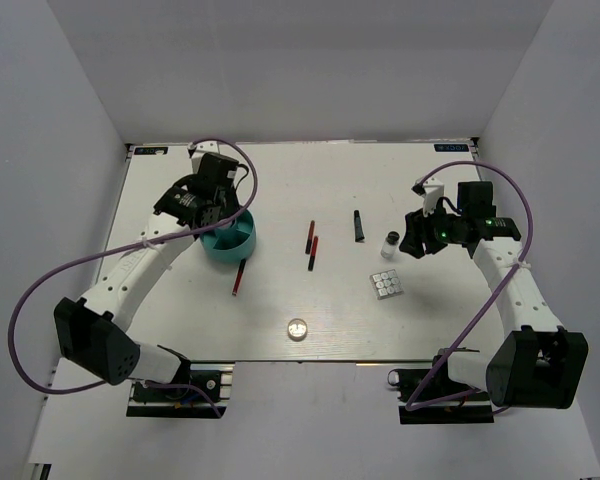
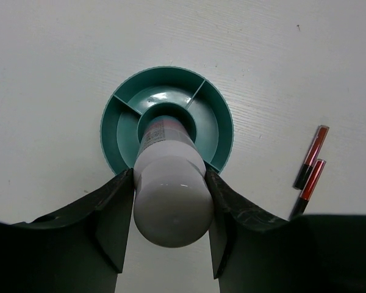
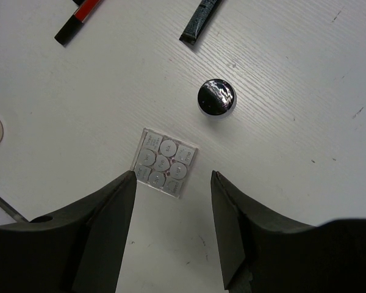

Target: Organize the makeup

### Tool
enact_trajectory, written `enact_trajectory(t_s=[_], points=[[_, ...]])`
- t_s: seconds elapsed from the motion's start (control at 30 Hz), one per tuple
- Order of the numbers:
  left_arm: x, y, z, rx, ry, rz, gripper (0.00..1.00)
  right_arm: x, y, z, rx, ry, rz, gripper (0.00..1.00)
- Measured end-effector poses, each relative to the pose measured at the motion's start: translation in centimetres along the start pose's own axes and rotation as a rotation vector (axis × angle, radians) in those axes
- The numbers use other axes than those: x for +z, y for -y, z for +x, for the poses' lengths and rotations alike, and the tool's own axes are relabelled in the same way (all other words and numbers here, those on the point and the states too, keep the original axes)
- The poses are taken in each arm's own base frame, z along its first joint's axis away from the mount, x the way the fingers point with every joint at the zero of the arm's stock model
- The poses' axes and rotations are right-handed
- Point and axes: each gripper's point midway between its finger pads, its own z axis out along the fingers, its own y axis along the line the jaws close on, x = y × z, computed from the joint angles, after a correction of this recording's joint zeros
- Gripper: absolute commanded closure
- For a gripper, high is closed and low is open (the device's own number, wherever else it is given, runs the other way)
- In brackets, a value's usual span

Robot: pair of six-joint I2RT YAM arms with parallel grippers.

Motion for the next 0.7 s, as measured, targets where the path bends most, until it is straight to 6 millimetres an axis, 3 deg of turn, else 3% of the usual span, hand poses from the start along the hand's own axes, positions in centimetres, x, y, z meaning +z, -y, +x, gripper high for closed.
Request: enact_trajectory(t_s=[0.1,0.5,0.7], points=[[0.5,-0.1,0.3,0.004,-0.010,-0.009,0.50,0.0,0.0,0.1,0.002,-0.002,-0.001,0.41],[3.0,-0.2,1.1,0.025,-0.057,-0.054,0.24,0.1,0.0,0.1,0.002,-0.001,-0.001,0.41],[3.3,0.0,-0.3,0.011,-0.041,-0.057,0.19,0.2,0.0,0.5,0.004,-0.004,-0.001,0.41]])
